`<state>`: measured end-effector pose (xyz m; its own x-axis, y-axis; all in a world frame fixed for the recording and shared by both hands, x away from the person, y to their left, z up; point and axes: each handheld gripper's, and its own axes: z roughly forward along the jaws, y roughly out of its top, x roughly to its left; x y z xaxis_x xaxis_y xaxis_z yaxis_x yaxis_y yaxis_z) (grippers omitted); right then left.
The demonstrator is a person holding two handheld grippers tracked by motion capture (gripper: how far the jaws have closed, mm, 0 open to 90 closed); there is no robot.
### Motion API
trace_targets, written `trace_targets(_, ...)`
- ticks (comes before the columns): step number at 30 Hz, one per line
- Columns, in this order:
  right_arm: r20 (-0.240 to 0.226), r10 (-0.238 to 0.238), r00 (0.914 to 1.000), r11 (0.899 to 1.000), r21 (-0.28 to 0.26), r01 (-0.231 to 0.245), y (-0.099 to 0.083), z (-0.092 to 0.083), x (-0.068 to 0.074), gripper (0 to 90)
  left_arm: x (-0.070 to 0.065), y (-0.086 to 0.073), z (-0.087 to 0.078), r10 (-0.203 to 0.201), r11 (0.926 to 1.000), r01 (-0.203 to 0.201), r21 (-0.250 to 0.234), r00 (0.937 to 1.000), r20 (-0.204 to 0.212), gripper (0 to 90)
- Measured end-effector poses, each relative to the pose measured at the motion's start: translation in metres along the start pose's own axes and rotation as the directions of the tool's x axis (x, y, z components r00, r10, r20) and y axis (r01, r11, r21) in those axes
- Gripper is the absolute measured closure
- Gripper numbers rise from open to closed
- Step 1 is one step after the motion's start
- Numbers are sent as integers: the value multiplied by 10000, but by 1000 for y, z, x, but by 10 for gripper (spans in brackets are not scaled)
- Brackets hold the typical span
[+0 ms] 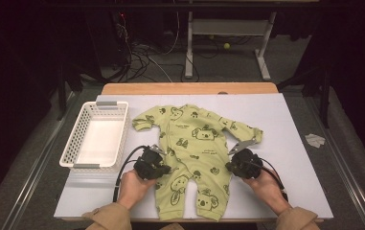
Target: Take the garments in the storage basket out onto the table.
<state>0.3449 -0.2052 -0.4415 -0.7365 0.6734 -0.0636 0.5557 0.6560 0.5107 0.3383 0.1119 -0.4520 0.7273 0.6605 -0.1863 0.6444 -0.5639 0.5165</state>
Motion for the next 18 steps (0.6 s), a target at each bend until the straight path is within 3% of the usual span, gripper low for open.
trace_targets(7, 211, 310, 9993, 9987, -407, -301, 7, -7, -10, 806, 15, 14, -2, -698, 9952, 654, -728, 9958, -595, 596)
trace_targets(11, 373, 750, 9965, 9962, -477, -732, 17, -4, -25, 766, 26, 28, 8, -888, 9949, 838, -564, 9917, -934, 557)
trace_targets(15, 481, 1024, 9936, 9946, -224, -1014, 28, 10, -35, 725, 32, 37, 18, -1031, 9940, 995, -461, 9911, -839, 560)
trace_targets(17, 455, 1077, 9931, 9941, 62, -1081, 30, 19, -38, 735, 32, 39, 20, -1077, 9933, 1038, -502, 9907, -836, 589)
trace_targets(18, 392, 1087, 9933, 9938, 176, -1094, 30, 23, -38, 785, 31, 39, 21, -1047, 9938, 1005, -485, 9902, -926, 617)
